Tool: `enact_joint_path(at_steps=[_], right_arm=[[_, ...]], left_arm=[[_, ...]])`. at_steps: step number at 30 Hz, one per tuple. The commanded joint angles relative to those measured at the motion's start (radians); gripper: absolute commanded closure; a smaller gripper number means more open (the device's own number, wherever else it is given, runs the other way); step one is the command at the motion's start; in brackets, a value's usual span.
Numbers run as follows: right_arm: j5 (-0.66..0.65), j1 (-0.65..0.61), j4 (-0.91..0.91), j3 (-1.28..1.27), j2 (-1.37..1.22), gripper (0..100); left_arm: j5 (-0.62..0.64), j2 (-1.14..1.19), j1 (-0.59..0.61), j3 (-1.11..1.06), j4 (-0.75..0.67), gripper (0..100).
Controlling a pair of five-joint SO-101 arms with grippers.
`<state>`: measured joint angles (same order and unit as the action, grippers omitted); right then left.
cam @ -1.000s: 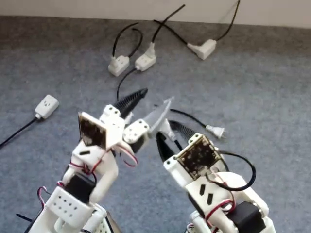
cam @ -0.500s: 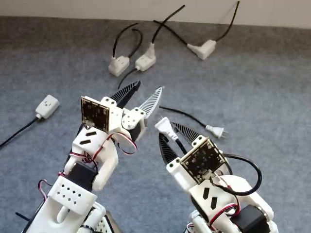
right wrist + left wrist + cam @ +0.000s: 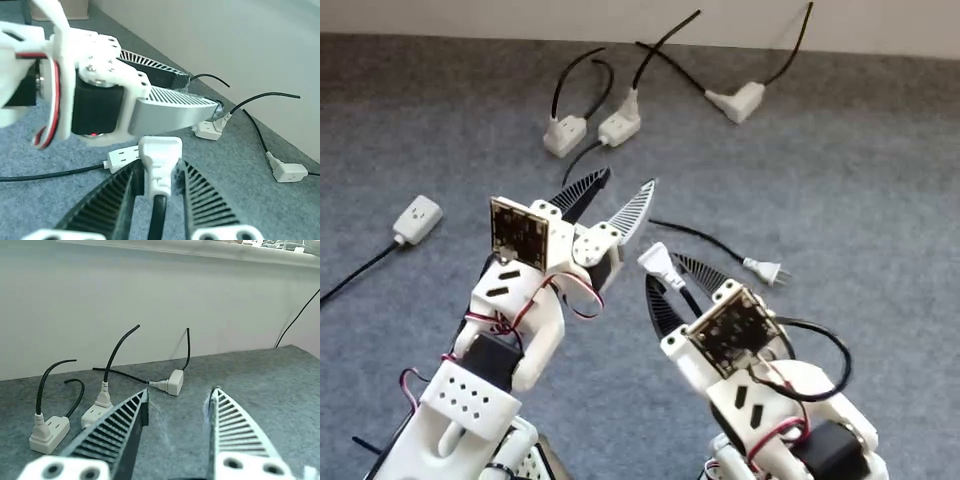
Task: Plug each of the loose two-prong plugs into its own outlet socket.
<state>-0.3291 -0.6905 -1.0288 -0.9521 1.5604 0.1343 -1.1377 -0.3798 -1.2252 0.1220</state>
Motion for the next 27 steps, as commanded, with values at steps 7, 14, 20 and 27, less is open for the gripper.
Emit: enact_joint_path(at_steps=[7,14,20,27], right_arm=[[-0.023,0.050,0.159,-0.107,0.004,92.6],[-0.008,0.050,0.153,-0.084,0.005,92.6],[0.018,0.050,0.128,-0.064,0.005,92.6],[0.018,0.054,0.128,-0.073,0.004,92.6]], left_arm=[[0.101,-0.259,-0.044,0.022,0.138,79],[0.100,-0.274,-0.099,-0.022,0.161,79],[0.100,-0.265,-0.097,-0.022,0.161,79],[0.100,-0.274,-0.088,-0.021,0.161,79]])
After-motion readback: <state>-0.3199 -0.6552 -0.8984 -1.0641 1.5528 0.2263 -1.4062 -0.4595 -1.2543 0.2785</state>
